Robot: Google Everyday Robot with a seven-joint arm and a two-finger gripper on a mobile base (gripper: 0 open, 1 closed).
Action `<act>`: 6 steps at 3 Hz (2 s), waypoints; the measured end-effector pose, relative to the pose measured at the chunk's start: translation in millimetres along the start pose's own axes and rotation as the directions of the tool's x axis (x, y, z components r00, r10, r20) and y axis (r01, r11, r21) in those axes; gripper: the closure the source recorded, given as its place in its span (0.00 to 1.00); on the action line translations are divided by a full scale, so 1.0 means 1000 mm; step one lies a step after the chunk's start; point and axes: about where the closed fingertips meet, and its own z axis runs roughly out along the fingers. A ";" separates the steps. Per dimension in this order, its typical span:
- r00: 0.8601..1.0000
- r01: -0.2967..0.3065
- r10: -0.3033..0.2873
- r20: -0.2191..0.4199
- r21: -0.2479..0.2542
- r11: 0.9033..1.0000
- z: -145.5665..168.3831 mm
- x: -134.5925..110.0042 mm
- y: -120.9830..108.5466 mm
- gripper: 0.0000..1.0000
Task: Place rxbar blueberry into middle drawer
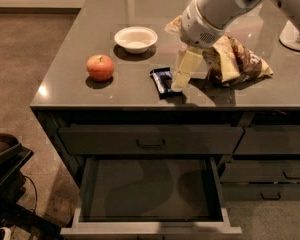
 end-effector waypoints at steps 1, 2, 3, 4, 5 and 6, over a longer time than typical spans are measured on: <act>1.000 0.000 0.000 0.000 0.000 1.000 0.000 0.000 0.000 0.00; 1.000 0.017 -0.017 0.023 -0.035 0.999 0.018 0.000 -0.012 0.00; 0.999 0.048 -0.046 0.021 -0.101 0.994 0.038 -0.001 -0.032 0.00; 0.999 0.047 -0.045 0.021 -0.101 0.994 0.039 -0.001 -0.032 0.00; 0.997 0.045 -0.041 0.073 -0.060 0.997 0.044 0.008 -0.026 0.00; 0.992 0.027 -0.024 0.121 -0.025 0.999 0.049 0.029 -0.013 0.00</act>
Offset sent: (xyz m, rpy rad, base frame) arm 0.0408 0.0181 -0.0267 0.0294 0.0563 0.0904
